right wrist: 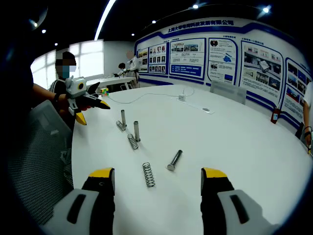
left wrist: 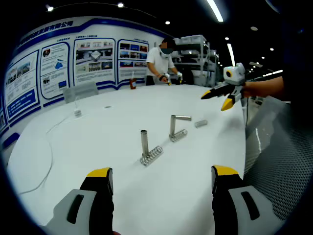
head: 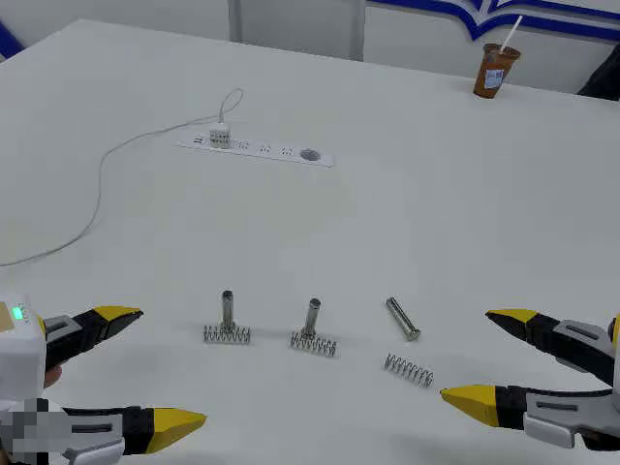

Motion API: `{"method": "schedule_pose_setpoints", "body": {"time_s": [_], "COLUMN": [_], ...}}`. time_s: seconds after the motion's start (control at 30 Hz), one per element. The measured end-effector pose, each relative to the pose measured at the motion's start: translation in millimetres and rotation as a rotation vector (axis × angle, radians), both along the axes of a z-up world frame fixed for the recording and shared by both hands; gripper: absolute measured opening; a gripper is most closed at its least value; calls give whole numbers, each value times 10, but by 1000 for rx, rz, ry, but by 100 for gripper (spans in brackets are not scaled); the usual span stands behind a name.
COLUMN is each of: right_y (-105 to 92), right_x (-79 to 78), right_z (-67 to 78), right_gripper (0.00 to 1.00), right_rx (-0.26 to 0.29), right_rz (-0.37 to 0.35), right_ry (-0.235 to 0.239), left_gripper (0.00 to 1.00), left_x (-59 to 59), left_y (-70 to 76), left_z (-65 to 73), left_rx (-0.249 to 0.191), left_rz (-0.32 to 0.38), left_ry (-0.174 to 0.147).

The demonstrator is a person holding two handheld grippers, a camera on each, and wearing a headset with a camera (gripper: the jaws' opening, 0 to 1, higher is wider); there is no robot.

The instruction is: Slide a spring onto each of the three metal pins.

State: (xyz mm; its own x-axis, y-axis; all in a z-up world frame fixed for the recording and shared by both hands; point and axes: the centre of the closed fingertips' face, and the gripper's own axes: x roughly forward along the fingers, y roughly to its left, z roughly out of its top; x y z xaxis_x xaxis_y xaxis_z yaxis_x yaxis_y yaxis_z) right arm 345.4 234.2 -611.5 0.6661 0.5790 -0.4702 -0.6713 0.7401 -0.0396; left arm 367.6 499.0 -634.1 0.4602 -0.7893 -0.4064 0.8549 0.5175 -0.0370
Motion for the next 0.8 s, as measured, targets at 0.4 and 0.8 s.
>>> {"method": "schedule_pose_setpoints", "body": {"time_s": [0.4,0.8], "right_y": [-3,-24], "right_x": [2,4], "right_z": [1,2], "right_gripper": [72,72], "right_rx": [6,10], "right_rz": [-12,-33], "right_ry": [16,27], "left_gripper": [84,84], "left_x": [-17,-7], "left_y": [-11,-17], "left_z": [-20,-24], "left_rx": [-5,-7], "left_rz": [1,-1], "left_ry": [3,6]}}
